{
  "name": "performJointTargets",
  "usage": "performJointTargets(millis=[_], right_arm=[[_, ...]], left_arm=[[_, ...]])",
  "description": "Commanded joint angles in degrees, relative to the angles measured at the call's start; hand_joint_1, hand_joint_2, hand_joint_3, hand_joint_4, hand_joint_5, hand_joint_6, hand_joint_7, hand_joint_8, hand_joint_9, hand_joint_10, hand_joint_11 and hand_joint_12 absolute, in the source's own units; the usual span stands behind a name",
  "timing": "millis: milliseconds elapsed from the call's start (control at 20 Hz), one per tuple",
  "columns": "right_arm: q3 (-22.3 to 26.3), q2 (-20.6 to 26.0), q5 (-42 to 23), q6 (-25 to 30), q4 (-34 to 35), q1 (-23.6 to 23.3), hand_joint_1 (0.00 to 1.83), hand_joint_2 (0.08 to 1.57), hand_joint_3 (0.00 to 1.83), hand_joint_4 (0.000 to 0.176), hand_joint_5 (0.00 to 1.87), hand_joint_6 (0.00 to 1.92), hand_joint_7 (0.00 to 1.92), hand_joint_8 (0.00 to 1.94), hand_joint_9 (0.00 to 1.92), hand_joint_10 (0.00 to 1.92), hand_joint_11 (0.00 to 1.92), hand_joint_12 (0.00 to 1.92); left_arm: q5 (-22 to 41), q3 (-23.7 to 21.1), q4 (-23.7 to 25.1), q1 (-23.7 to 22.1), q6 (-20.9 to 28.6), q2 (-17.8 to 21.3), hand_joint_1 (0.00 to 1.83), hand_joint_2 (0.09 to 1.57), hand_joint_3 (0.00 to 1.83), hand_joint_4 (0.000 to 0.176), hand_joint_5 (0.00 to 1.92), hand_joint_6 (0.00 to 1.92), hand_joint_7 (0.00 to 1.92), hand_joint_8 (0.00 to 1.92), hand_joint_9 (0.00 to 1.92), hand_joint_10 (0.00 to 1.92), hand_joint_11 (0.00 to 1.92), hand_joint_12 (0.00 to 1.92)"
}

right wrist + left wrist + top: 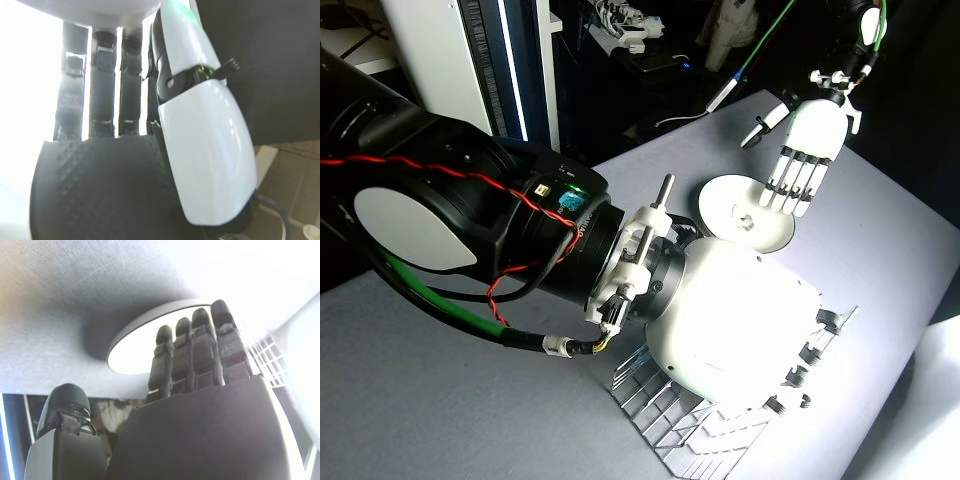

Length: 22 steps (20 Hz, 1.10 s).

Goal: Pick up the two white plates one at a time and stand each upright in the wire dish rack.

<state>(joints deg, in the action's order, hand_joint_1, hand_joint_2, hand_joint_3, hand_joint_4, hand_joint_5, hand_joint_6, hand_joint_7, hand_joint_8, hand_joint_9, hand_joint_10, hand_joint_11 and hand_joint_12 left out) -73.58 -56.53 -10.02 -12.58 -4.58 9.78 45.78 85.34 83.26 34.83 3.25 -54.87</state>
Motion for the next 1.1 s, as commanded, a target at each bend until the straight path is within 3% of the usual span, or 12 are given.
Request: performJointTargets(millis=[0,250,600,950,1050], right_arm=[[-0.1,0.5,-6.9,0.4,0.1,-1.0,1.26,1.12,0.00,0.000,0.75,0.00,0.83,0.00,0.86,0.01,0.45,1.05],[1.3,0.5,-9.7,0.4,-6.3,-3.6,1.25,1.13,0.00,0.000,0.69,0.00,0.77,0.00,0.80,0.00,0.39,1.07],[4.5,0.5,-17.0,0.3,-22.5,-3.9,1.25,1.08,0.00,0.000,0.61,0.00,0.69,0.00,0.73,0.00,0.31,1.08],[9.7,0.9,-22.9,-0.3,-36.1,-2.8,1.24,1.01,0.00,0.000,0.45,0.00,0.48,0.00,0.50,0.00,0.04,1.16],[11.7,1.4,-23.2,-0.4,-39.4,-2.3,1.27,0.98,0.00,0.000,0.48,0.01,0.44,0.00,0.46,0.00,0.00,1.16]], left_arm=[[1.4,0.4,-3.3,-0.1,0.0,0.1,0.00,1.10,0.00,0.000,0.17,0.00,0.14,0.00,0.13,0.00,0.00,0.35],[1.3,0.5,-3.3,0.7,0.0,-0.3,0.00,1.10,0.00,0.000,0.16,0.00,0.14,0.00,0.13,0.00,0.00,0.34],[1.2,0.6,-3.3,2.6,0.5,-0.7,0.00,1.10,0.00,0.000,0.16,0.00,0.14,0.00,0.13,0.00,0.00,0.32],[2.6,0.7,-3.8,6.5,3.0,-1.4,0.00,1.11,0.00,0.000,0.14,0.00,0.12,0.00,0.11,0.00,0.00,0.29],[3.5,0.7,-4.9,7.9,3.4,-1.7,0.00,1.10,0.00,0.000,0.16,0.00,0.13,0.00,0.11,0.00,0.00,0.30]])
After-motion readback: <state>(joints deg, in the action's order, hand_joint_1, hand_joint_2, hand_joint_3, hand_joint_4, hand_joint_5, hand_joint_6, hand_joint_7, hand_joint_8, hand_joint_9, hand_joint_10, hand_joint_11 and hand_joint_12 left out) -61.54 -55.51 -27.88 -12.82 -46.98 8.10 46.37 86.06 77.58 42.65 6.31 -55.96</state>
